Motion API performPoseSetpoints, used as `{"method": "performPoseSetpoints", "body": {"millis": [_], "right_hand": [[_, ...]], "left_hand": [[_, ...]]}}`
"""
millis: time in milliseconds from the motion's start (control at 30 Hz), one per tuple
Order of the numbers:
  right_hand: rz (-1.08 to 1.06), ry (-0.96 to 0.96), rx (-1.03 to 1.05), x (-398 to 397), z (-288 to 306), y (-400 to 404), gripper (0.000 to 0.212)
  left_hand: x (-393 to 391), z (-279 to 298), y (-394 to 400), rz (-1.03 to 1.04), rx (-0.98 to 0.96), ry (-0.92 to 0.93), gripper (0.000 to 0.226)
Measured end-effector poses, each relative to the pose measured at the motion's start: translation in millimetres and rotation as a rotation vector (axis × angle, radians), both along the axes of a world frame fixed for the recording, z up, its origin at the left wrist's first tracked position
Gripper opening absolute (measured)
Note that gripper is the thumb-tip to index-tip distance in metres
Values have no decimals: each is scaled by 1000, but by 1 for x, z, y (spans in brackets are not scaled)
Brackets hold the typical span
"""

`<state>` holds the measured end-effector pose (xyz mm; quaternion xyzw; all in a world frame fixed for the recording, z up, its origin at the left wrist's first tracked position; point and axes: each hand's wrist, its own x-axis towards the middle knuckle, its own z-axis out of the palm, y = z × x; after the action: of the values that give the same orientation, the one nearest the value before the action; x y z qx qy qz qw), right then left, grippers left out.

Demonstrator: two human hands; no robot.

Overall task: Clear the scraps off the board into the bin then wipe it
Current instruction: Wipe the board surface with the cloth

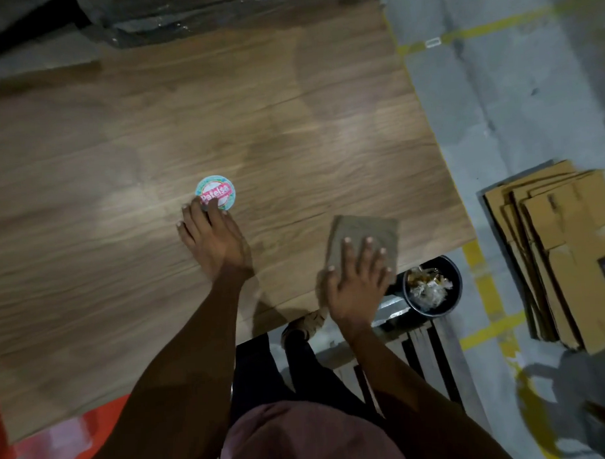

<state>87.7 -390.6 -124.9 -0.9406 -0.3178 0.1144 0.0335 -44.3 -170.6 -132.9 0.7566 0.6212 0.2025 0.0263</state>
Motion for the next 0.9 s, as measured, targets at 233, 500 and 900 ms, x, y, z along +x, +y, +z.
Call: {"method": "performPoseSetpoints", "body": {"millis": [233,500,900], "right_hand": [[269,97,-14,-24,12,38,70],[432,25,30,-1,9,82,69],[458,-5,97,-5,5,199,67]], "left_hand": [[-1,-1,2,-8,-57,31,31],[1,3,3,-20,-165,61,37],[1,0,2,-70,-126,8,39]]}}
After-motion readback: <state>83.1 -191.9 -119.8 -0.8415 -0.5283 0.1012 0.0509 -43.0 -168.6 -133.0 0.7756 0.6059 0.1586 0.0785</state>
